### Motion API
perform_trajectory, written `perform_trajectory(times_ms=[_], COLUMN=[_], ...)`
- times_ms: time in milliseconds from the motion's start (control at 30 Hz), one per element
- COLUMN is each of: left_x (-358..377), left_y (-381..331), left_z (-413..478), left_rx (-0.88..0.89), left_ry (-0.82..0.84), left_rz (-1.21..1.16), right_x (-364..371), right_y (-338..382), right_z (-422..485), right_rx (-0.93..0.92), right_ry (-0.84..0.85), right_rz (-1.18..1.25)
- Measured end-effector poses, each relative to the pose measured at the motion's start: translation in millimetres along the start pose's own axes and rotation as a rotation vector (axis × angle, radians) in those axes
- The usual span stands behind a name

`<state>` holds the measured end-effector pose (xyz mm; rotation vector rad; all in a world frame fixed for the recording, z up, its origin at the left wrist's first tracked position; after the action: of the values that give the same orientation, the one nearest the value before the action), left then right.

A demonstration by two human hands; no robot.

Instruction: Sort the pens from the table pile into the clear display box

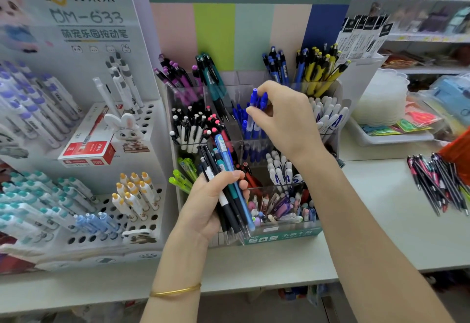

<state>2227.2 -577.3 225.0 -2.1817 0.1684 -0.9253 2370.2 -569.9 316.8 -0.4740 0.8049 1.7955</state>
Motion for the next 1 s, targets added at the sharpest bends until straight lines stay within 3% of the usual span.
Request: perform_trajectory(times_ms=[167,300,433,800,1000], left_x=[0,-1,-1,0,1], left_y=[-1,-1,-1,-3,-5], left_z=[-1,-1,-1,-4,-4], left_rx=[0.004,-0.009,-0.024,-0.039,-0.04], left_ry=[0.008,0.011,0.026,0.017,0.029], left_rz=[0.004,0.001,-0.004,0.01,0.008], right_x=[-3,1,4,16,7], right_y=[-11,-5,-17,-13,-10], right_z=[-4,5,5,8,-6], right_rx=[0.133,0.102,0.199,0.253,0.266], right_ry=[-0.085,0.048,0.073,0.223,-0.067], right_rz=[0.036,0.002,0.097,-0.136,0.065])
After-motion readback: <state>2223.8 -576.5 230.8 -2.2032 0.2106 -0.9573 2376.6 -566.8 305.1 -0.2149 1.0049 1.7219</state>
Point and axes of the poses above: each hand's wrist, its own z-axis towards the middle knuckle, its own x-axis out of the palm, y = z × x, the point moved 4 cm from there along z, towards the middle knuckle, and after that the axes turned 10 degrees about -x, right-handed, at the moved point
